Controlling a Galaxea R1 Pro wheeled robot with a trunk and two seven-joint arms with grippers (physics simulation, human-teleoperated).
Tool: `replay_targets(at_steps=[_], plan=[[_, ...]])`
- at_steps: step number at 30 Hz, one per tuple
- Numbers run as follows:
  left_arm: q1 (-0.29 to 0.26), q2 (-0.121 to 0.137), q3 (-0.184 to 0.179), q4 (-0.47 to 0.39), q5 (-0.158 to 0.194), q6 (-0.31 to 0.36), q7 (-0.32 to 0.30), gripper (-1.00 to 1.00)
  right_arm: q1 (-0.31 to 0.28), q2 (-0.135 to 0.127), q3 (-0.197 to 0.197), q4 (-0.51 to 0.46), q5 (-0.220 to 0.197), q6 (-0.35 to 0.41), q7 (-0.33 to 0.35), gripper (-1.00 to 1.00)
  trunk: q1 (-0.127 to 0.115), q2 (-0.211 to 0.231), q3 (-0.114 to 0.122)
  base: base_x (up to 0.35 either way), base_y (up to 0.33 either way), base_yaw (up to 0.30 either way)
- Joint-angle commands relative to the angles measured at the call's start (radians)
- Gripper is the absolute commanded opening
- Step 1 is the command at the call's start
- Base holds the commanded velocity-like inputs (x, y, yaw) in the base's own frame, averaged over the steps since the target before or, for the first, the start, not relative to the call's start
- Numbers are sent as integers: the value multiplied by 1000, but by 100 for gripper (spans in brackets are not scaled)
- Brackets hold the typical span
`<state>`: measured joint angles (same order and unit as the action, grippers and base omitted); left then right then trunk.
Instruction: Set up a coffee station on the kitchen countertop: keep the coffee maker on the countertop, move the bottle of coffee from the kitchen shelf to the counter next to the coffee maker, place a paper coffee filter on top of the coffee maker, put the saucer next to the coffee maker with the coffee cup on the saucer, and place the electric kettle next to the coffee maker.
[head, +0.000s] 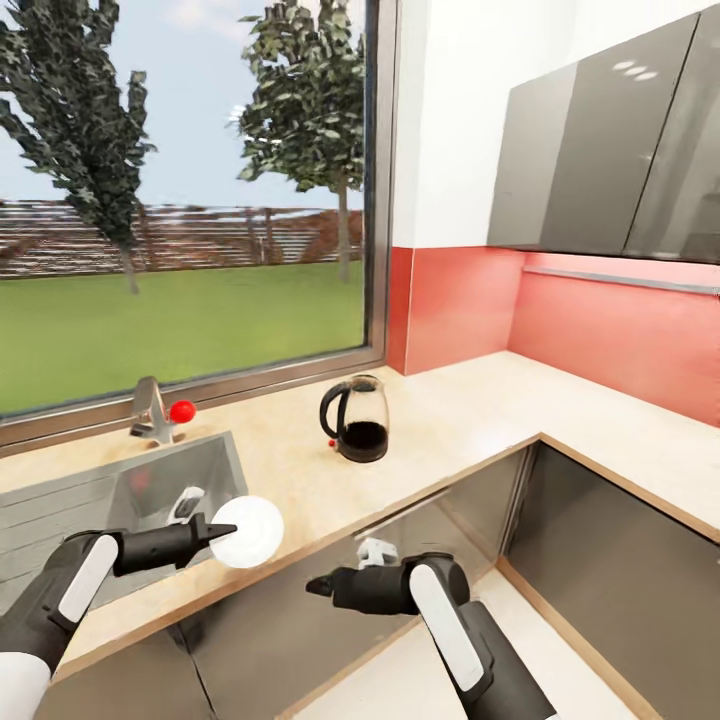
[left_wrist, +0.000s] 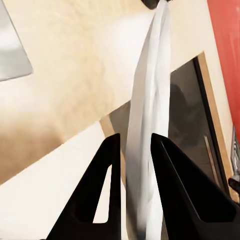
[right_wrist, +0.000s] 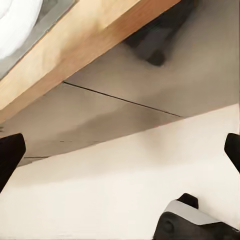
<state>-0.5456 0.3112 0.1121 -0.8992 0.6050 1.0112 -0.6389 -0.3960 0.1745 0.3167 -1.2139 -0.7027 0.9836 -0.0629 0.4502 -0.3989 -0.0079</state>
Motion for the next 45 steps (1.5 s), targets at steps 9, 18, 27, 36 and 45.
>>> replay_targets(at_steps=[9,18,27,36,45], plan=[[1,0,2,0,-7,3,-11,-100,80,-7,3,150,21,2,-3,100,0,-1,-1,-218,-64,0],[3,0,4,-1,-5,3,-14,-100,88,-120,2,609,256,-445,0,100,0,-1,-1,-9,-2,0],[3,10,9,-1,-8,1,-171,-100,88,-196,1,853,359,-786,2,100,0,-1,-1,0,0,0],[0,8,11,-34,-7,3,-186,-100,88,-204,2,900,366,-839,-6,100,0,-1,-1,0,0,24],[0,1,11,-58,-6,3,-186,-100,88,-205,3,936,366,-864,-6,100,0,-1,-1,0,0,248]])
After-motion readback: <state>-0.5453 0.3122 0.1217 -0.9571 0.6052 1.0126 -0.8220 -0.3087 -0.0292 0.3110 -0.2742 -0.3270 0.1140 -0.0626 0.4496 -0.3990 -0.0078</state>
